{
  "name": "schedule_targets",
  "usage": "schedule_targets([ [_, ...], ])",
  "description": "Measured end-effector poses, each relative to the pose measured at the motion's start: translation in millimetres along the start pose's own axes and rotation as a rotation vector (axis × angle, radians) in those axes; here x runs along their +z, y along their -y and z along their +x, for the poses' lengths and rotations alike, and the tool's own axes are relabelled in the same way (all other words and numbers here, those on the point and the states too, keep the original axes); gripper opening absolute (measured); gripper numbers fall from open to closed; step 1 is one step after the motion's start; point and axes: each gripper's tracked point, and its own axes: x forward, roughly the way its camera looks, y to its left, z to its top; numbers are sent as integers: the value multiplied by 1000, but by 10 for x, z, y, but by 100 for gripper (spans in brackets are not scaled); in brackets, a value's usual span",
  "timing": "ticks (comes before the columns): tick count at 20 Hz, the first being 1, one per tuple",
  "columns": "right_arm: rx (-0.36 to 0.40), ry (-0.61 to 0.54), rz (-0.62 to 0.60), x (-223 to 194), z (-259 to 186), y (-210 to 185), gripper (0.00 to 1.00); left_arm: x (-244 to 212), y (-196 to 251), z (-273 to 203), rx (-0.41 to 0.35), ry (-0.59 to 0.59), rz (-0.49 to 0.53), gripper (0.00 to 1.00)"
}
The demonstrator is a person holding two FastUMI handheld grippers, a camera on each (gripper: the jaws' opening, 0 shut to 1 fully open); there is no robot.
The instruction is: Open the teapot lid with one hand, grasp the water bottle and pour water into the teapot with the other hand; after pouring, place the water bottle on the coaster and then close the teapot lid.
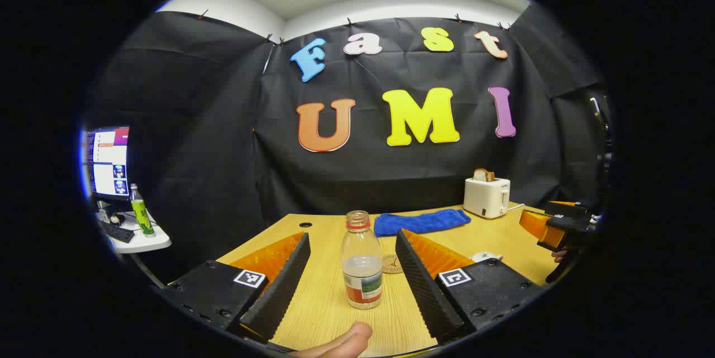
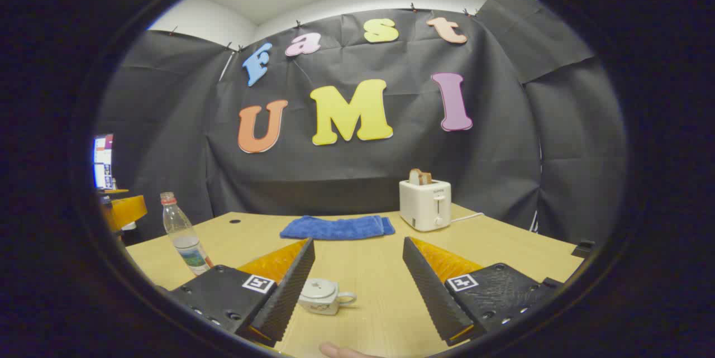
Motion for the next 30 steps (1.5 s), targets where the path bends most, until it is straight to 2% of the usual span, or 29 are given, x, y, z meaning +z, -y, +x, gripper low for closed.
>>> schedule_targets([
  [3, -18, 9, -9, -4, -6, 98, 99, -14, 117, 18, -26, 7, 8, 96],
  [5, -11, 10, -5, -1, -16, 123, 92, -76, 116, 33, -21, -13, -2, 97],
  [9, -13, -2, -8, -57, -8, 149, 95, -135, 37, 50, 7, -34, -7, 99],
  [17, -26, -24, -38, -134, 16, 168, 95, -180, 82, 57, -1, -50, 3, 99],
  [19, -15, -30, -47, -183, 32, 124, 92, -175, 72, 62, 4, -48, 15, 99],
  [20, -8, -34, -55, -214, 50, 97, 95, -179, 68, 57, 5, -48, 17, 99],
  [22, 17, -39, -68, -301, 104, 24, 95, -184, 55, 59, 12, -49, 14, 99],
  [23, 30, -44, -73, -366, 140, -10, 92, -182, 55, 64, 12, -49, 10, 99],
  [30, 99, -119, -85, -721, 415, -333, 95, -213, 52, 76, 17, -55, 23, 99],
])
